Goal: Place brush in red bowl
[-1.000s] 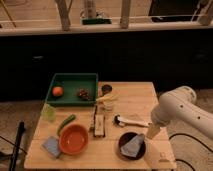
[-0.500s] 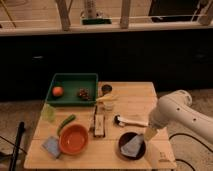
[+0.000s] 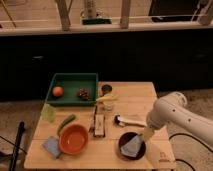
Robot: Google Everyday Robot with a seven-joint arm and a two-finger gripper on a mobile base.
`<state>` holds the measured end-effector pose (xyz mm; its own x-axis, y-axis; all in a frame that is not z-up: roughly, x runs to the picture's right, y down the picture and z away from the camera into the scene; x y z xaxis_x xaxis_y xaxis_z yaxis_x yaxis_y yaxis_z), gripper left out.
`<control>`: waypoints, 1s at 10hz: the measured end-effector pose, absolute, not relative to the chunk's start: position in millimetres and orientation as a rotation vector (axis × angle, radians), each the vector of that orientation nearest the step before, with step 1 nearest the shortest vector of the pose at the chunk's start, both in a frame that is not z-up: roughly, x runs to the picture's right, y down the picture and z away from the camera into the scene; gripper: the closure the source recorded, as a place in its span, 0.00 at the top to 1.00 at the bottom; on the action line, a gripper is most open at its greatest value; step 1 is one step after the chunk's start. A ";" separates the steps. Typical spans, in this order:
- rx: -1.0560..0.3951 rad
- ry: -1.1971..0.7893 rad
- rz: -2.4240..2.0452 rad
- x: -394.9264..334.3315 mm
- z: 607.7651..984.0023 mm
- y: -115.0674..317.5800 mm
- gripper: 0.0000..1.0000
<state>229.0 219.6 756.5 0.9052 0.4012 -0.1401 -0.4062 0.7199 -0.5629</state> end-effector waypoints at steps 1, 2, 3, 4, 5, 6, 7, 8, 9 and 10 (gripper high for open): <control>-0.628 -0.001 0.438 227.3 759.3 219.9 0.80; -0.631 -0.013 0.431 228.6 758.8 217.7 0.80; -0.649 -0.027 0.402 231.3 752.7 214.5 0.80; -0.658 -0.052 0.355 227.9 748.4 206.6 0.80; -0.664 -0.063 0.329 226.2 746.8 203.4 0.80; -0.670 -0.074 0.300 225.9 746.6 202.7 0.80; -0.670 -0.082 0.274 224.6 746.9 202.8 0.80; -0.660 -0.092 0.249 222.1 747.9 201.6 0.80; -0.646 -0.107 0.221 218.8 750.3 200.7 0.80; -0.625 -0.127 0.196 216.6 753.3 199.0 0.80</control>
<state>216.6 199.0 753.3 0.9737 0.2199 0.0589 -0.1434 0.7933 -0.5917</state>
